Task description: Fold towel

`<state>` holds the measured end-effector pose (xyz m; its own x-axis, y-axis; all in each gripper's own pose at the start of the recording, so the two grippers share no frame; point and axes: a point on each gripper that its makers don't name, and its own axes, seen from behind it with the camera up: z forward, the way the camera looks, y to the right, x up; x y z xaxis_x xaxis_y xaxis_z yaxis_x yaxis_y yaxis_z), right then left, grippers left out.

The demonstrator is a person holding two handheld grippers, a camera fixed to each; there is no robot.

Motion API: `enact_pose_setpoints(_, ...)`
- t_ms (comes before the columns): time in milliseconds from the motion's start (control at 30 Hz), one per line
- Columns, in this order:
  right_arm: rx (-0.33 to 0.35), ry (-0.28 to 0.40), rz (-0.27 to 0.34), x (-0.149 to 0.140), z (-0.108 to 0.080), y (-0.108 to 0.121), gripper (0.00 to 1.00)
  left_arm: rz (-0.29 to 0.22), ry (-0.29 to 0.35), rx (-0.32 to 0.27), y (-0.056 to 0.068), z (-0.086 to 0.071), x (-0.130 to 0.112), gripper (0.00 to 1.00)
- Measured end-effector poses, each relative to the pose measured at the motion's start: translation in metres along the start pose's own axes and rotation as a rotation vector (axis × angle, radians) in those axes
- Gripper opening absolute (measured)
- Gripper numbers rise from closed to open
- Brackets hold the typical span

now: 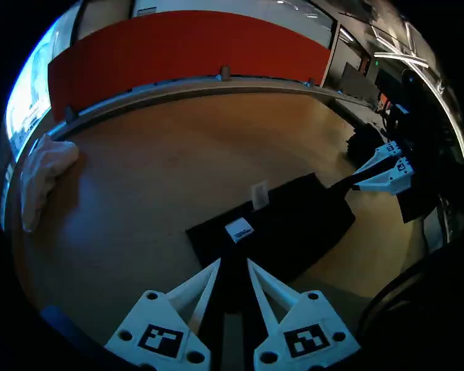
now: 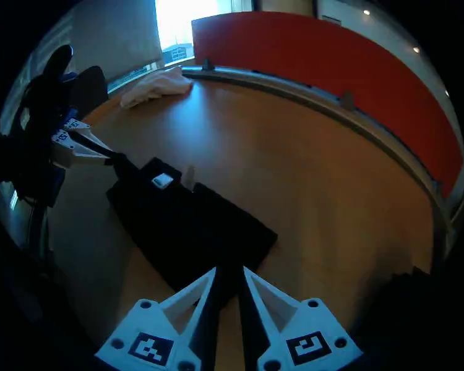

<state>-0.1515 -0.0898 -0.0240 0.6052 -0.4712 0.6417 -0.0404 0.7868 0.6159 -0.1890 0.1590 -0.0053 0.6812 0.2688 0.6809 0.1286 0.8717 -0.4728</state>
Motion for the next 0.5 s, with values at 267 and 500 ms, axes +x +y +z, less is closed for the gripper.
enact_pose_setpoints(267, -0.024, -0.01, 0.013, -0.003, 0.018, 0.01, 0.18, -0.015, -0.01, 0.009, -0.006, 0.02, -0.004, 0.14)
enact_pose_setpoints(500, -0.054, -0.016, 0.02, -0.008, 0.031, 0.018, 0.24, -0.026, -0.018, 0.031, -0.015, 0.035, -0.011, 0.14)
